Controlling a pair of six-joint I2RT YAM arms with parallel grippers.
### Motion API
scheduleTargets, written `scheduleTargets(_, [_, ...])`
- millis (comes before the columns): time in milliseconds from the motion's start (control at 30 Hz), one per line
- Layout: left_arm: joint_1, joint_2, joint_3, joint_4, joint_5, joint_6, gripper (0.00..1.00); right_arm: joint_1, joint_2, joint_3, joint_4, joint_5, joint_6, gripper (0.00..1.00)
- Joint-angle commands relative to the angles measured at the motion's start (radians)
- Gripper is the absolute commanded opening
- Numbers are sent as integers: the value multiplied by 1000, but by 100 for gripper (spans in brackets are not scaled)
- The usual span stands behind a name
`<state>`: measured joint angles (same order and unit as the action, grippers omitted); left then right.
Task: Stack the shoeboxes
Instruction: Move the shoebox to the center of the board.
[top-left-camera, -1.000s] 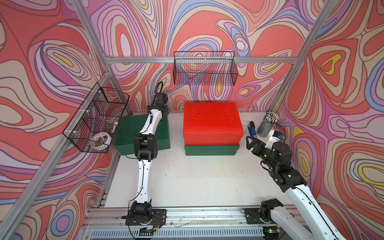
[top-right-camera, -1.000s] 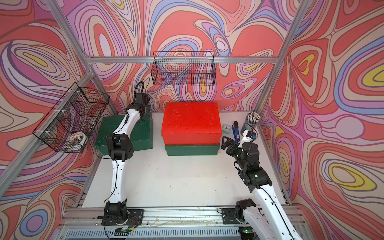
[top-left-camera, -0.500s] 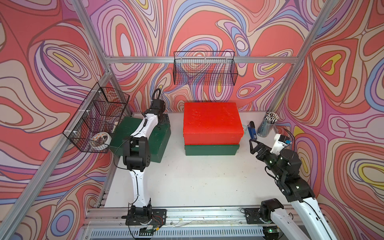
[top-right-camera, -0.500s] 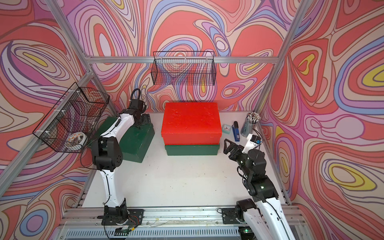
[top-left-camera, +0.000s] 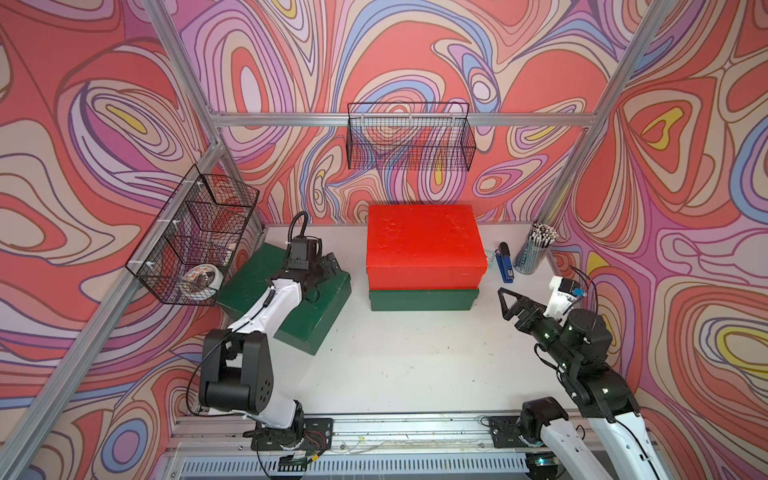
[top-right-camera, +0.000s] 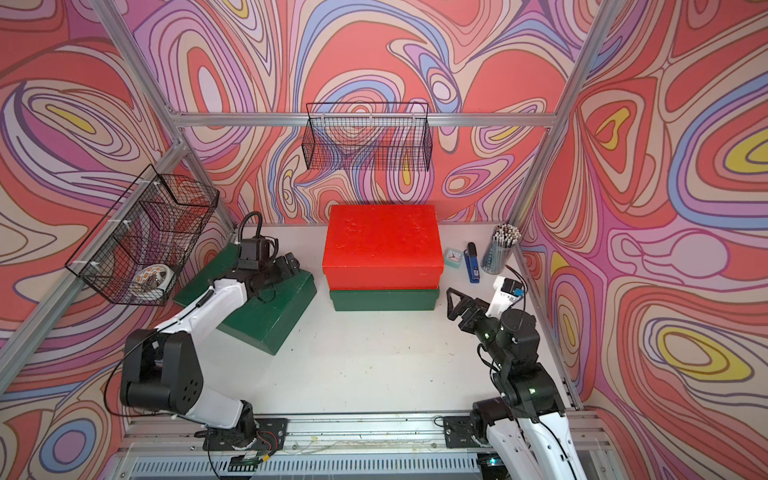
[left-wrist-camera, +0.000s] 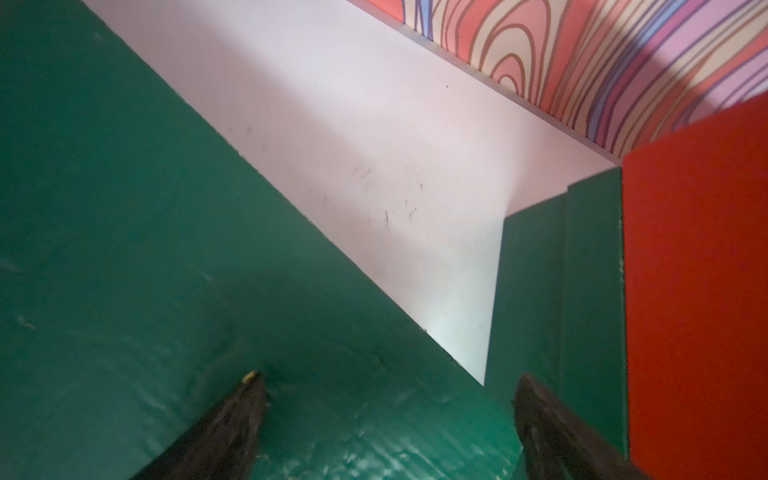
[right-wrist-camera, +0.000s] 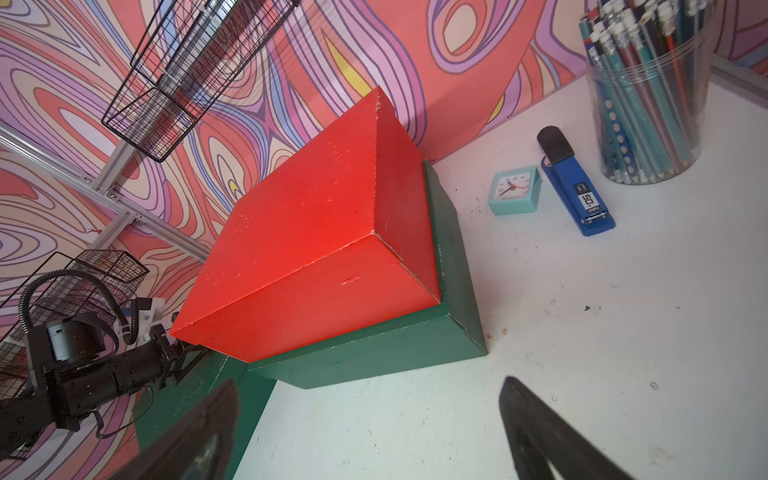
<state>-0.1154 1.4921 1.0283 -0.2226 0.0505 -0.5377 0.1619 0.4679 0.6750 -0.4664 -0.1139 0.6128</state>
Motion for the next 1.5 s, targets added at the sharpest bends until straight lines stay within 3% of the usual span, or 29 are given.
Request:
scheduleTargets(0, [-43,-69,-136,-105,36,-83,93,-5,3,24,-8,-61,-12,98])
scheduleTargets(300, [-99,-311,-387,-68,25,-145,93,-5,27,3,53,-166,11,98])
scheduleTargets(500, [-170,-414,-450,-60,13,-197,92,-5,52,-67,193,-294,113,98])
scheduleTargets(667, [-246,-436,-420,-89,-3,-210,92,16,96,-129,329,-339,192,98])
scheduleTargets(800, [-316,-432,-393,-110,-57,-229,92,155,201,-122,375,-243,177,98])
scheduleTargets(1000, [-329,-437,-320,-183,-116,-221,92,563,462,-92,545,29,188,98])
scheduleTargets(1067, [-329,-458,-287,-212,-132,-210,94,647,557,-117,666,86,245,98])
scheduleTargets(1167, [-329,-503,-236,-275,-190,-195,100,700,670,-182,879,89,321,98])
scheduleTargets(1467, [-329,-683,-247,-378,-236,-206,100,801,977,-203,1286,32,462,98])
